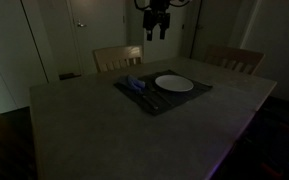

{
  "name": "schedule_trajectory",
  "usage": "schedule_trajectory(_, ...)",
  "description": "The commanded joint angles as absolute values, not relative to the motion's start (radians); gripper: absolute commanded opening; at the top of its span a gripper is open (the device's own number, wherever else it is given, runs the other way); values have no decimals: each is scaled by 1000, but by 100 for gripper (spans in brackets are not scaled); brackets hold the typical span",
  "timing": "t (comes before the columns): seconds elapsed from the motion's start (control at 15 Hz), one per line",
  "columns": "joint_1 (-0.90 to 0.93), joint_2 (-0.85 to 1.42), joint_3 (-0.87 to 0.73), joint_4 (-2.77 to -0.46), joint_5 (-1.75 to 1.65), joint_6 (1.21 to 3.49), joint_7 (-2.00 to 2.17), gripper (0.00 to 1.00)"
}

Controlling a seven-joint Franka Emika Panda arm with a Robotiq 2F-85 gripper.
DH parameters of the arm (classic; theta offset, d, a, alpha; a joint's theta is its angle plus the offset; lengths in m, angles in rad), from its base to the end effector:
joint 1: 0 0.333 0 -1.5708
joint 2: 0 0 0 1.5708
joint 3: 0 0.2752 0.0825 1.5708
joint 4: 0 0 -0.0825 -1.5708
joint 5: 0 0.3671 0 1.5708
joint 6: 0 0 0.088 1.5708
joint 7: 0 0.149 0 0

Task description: Use the towel to wipe the plate

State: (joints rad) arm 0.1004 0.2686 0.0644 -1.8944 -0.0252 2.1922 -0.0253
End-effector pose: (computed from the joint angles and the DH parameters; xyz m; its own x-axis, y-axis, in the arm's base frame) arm 0.5879 0.0953 0.2939 0.9792 0.2005 0.0297 0.2005 -0.9797 0.0046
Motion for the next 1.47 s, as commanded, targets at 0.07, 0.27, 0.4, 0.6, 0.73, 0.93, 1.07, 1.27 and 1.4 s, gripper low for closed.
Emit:
schedule_trajectory(0.07,152,396,63,-1819,-105,2272,93,100)
schedule_trajectory(0.27,177,483,58,-1758,-117,2300,161,100)
schedule_trajectory(0.4,188,536,57,-1714,-107,2299,186,100)
schedule_trajectory(0.6,206,612,58,-1647,-94,2271,220,100)
schedule_trajectory(0.73,215,652,55,-1613,-92,2262,235,100)
schedule_trajectory(0.93,223,701,59,-1566,-83,2243,234,100)
schedule_trajectory(1.07,223,720,58,-1548,-76,2239,238,100)
schedule_trajectory(1.27,224,756,58,-1515,-70,2230,239,100)
schedule_trajectory(1.4,223,774,58,-1501,-67,2221,239,100)
